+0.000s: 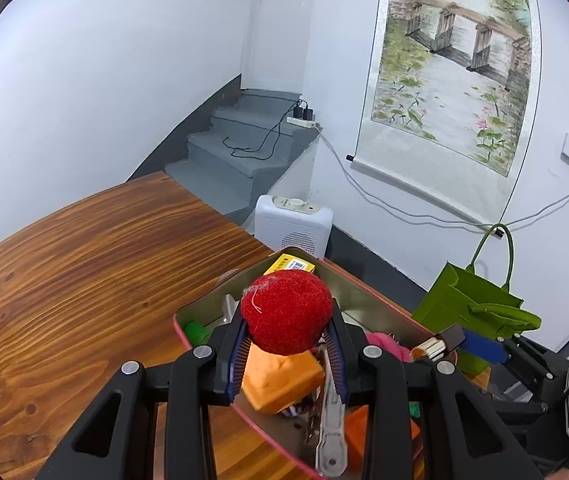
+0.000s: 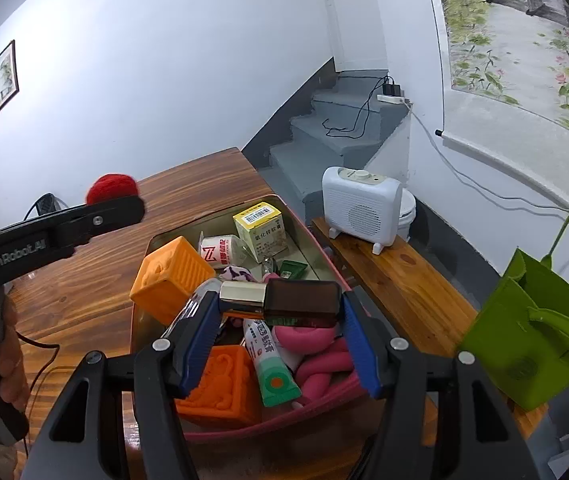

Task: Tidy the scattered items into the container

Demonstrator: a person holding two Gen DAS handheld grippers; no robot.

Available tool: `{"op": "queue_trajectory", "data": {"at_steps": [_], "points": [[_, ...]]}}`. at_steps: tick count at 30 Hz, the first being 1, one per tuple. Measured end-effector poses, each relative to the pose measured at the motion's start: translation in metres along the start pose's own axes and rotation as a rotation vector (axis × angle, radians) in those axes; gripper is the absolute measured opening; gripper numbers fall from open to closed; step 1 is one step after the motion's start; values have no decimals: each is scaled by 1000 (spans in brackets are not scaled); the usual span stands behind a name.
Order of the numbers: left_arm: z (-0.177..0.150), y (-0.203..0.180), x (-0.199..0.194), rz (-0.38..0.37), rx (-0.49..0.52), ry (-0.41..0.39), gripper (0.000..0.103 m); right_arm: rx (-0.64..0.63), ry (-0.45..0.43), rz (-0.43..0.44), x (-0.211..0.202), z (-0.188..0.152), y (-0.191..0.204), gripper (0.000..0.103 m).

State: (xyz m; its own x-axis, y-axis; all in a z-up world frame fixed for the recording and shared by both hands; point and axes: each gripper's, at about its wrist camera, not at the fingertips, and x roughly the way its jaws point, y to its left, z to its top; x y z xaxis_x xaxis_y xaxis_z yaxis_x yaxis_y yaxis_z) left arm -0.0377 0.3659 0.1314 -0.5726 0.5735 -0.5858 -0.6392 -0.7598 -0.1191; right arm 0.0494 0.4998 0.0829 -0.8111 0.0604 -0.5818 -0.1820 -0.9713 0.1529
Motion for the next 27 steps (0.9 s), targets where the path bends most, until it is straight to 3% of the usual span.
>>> {"op": "queue_trajectory", "data": {"at_steps": [2, 3, 4, 5, 6, 23, 27], "points": [[4, -3, 5, -2, 3, 0, 41, 0, 6, 5, 3, 1, 0, 65], [6, -4, 8, -6, 5, 7, 57, 1, 9, 11, 5, 2, 0, 69], [8, -4, 12, -17, 0, 14, 67, 5, 15, 16, 7, 2, -1, 74], [8, -3, 14, -23, -8, 13, 86, 9, 21, 17, 9, 1, -2, 83], [8, -3, 15, -24, -16, 5, 89, 11, 24, 14, 10, 0, -2, 83], [-10, 41, -16, 56, -60, -19, 90, 25, 49, 28, -6, -14, 5, 83], [-29, 72, -26, 133, -71, -6, 90, 5, 26, 41, -13, -16, 13, 83]]}}
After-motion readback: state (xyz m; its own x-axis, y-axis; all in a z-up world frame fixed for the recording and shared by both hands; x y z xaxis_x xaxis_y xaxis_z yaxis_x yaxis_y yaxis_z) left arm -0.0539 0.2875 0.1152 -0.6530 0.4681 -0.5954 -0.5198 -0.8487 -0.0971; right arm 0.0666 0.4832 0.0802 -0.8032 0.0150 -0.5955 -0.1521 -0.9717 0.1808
